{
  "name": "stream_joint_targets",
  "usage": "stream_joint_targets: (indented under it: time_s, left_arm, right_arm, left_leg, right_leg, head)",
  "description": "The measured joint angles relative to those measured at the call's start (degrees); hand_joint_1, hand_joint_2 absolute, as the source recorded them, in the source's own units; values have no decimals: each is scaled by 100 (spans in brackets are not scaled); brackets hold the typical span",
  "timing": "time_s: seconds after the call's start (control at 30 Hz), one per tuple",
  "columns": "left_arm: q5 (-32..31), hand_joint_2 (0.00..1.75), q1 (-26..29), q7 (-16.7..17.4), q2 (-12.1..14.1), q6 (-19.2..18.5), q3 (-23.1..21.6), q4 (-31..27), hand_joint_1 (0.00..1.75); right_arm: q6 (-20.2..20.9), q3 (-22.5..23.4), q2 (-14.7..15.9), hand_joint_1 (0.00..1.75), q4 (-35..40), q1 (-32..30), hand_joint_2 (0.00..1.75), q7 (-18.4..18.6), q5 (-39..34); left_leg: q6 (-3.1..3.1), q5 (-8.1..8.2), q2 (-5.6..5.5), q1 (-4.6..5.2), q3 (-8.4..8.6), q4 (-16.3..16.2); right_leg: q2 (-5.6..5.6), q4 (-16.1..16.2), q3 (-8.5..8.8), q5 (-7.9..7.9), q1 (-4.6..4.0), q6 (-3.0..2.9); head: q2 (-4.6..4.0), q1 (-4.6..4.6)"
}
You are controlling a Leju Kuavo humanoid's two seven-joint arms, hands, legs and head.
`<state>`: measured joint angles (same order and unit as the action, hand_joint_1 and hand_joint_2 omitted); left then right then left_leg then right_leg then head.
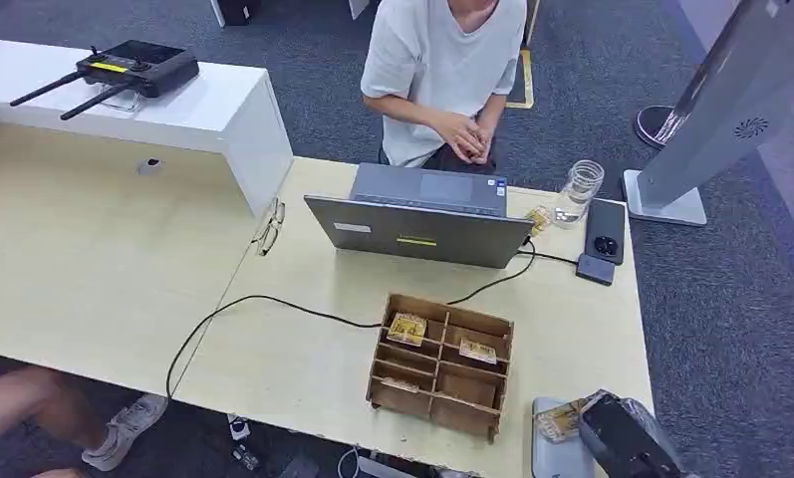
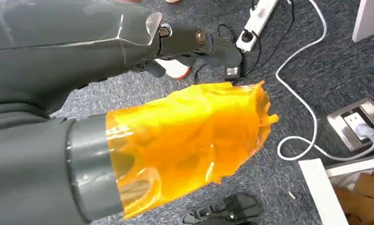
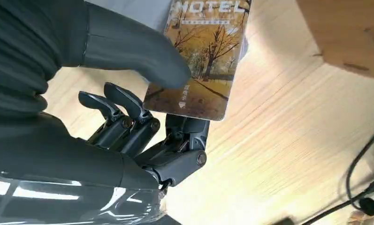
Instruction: Pass the card to the sensor for recognition and then transmit it.
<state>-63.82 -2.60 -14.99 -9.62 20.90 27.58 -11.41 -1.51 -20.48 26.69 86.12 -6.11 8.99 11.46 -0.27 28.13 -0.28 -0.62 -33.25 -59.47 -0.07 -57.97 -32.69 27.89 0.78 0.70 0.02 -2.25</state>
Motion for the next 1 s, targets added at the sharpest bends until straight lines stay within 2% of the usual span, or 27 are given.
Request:
stream_joint_targets:
  time_s: [0.3,1.0]
  left_arm:
    - [-37,0,-31,70,-13,-48,-18,0,0]
    - [-46,0,-50,107,-46,-85,-37,0,0]
  right_arm:
    - [-208,-81,-72,175,-223,134,175,395,843]
    - [-295,-87,-435,175,-441,198,175,542,1562]
  left_leg:
    - [0,0,0,0,1,0]
    - [0,0,0,-1,2,0]
  right_leg:
    - [0,0,1,0,0,0]
    - [0,0,2,0,-1,0]
  head:
    - [0,0]
    - [0,0]
